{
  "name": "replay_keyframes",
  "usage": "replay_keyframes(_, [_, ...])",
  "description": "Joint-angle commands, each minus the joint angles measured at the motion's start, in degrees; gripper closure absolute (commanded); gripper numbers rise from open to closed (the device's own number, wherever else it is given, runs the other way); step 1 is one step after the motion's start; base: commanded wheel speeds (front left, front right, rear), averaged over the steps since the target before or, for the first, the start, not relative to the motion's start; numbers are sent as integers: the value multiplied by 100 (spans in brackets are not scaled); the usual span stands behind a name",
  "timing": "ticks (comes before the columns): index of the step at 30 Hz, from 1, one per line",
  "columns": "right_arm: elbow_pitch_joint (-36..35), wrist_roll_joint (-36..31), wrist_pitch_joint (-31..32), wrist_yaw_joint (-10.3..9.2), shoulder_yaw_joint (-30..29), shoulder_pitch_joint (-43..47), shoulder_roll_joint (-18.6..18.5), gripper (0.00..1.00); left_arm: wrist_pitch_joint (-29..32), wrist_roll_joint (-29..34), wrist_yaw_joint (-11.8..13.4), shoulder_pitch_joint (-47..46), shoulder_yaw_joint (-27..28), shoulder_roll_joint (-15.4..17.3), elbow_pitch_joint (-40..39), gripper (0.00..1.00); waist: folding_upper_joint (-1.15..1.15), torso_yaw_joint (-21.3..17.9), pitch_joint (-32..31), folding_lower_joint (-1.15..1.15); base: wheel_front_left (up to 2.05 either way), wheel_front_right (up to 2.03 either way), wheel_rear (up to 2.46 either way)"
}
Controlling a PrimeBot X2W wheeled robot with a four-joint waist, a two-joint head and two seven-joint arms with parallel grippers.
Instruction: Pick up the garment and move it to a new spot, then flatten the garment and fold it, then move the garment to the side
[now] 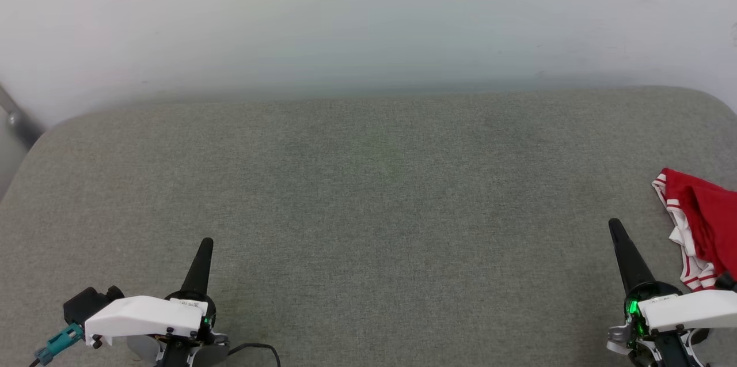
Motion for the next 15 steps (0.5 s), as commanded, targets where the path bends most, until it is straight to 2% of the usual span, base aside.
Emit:
replay_keyframes(1, [2, 124, 11, 0, -22, -132, 4, 100, 27, -101, -62, -97, 59, -25, -4, 100, 0, 2, 1, 0, 0, 0, 0])
replay_keyframes(15, [166, 840, 65, -1, -60, -245, 42, 100, 229, -645, -273, -184, 321, -204, 97, 100, 0, 36, 9, 0, 0, 0, 0])
